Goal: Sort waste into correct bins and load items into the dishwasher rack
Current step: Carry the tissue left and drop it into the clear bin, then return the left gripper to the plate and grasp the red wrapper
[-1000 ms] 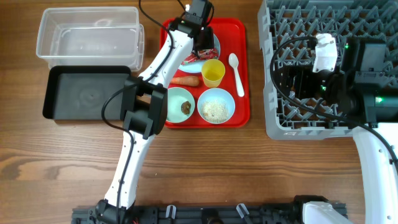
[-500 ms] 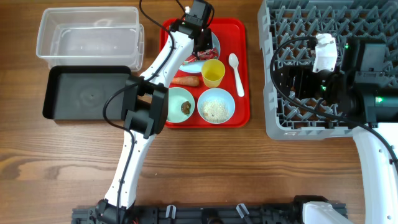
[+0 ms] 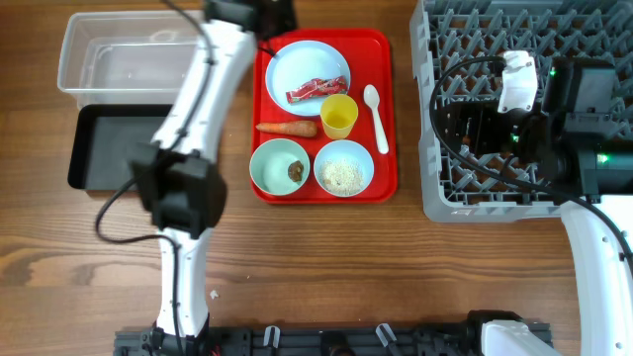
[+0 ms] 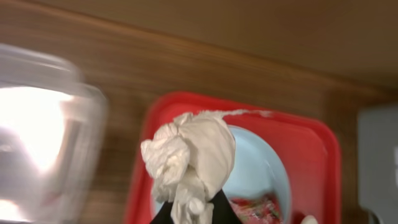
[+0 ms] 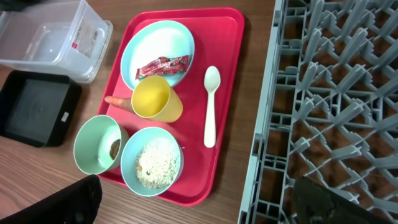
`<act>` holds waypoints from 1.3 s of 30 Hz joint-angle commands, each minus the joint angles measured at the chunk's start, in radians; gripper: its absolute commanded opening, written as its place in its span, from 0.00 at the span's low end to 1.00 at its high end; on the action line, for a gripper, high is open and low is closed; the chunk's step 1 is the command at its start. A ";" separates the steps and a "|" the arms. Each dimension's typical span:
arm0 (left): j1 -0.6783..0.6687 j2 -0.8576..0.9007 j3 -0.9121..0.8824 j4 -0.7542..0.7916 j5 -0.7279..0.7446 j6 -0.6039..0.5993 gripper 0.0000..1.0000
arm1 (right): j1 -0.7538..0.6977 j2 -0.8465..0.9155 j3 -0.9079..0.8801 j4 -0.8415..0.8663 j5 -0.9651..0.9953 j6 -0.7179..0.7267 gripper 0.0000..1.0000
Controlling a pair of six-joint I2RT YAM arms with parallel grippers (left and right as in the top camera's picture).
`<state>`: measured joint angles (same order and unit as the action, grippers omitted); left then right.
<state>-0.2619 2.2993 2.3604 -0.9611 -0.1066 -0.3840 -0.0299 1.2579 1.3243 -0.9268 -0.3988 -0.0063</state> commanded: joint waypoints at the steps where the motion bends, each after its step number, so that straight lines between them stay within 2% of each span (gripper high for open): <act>1: 0.099 0.020 -0.006 -0.053 -0.123 -0.058 0.04 | -0.002 0.013 0.011 0.010 0.010 -0.019 1.00; 10: 0.227 0.060 -0.006 -0.134 -0.130 -0.104 0.04 | -0.002 0.013 0.011 0.010 0.010 -0.017 1.00; 11: 0.233 0.060 -0.006 -0.137 -0.130 -0.104 0.09 | -0.002 0.013 0.011 0.010 0.010 -0.017 1.00; 12: 0.238 0.060 -0.006 -0.137 -0.129 -0.104 0.20 | -0.002 0.013 0.011 0.010 0.010 -0.017 1.00; 14: 0.242 0.060 -0.006 -0.137 -0.126 -0.103 0.65 | -0.002 0.013 0.011 0.010 0.010 -0.017 1.00; 15: 0.242 0.060 -0.006 -0.137 -0.126 -0.103 0.93 | -0.002 0.013 0.011 0.010 0.010 -0.017 1.00; 16: 0.242 0.060 -0.006 -0.137 -0.124 -0.103 1.00 | -0.002 0.013 0.011 0.010 0.010 -0.017 1.00; 22: 0.222 0.060 -0.006 -0.137 -0.096 -0.082 1.00 | -0.002 0.013 0.011 0.008 0.010 -0.016 1.00; 25: 0.208 0.058 -0.006 -0.128 -0.024 -0.013 1.00 | -0.002 0.013 0.011 0.002 0.010 -0.017 1.00; 28: 0.182 0.049 -0.004 -0.101 0.148 0.201 1.00 | -0.002 0.013 0.011 0.003 0.010 -0.017 1.00; 29: 0.163 0.044 -0.004 -0.099 0.249 0.352 1.00 | -0.002 0.013 0.011 0.003 0.010 -0.017 1.00; 31: 0.128 0.042 -0.004 -0.111 0.321 0.505 1.00 | -0.002 0.013 0.011 0.005 0.010 -0.016 1.00; 34: 0.064 0.045 -0.005 -0.134 0.314 0.626 1.00 | -0.002 0.013 0.011 0.005 0.010 -0.016 1.00; 39: -0.019 0.069 -0.060 -0.105 0.280 0.749 1.00 | -0.002 0.013 0.011 0.005 0.010 -0.016 1.00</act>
<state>-0.2348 2.3489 2.3497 -1.0851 0.1478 0.1684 -0.0299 1.2587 1.3243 -0.9211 -0.3988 -0.0059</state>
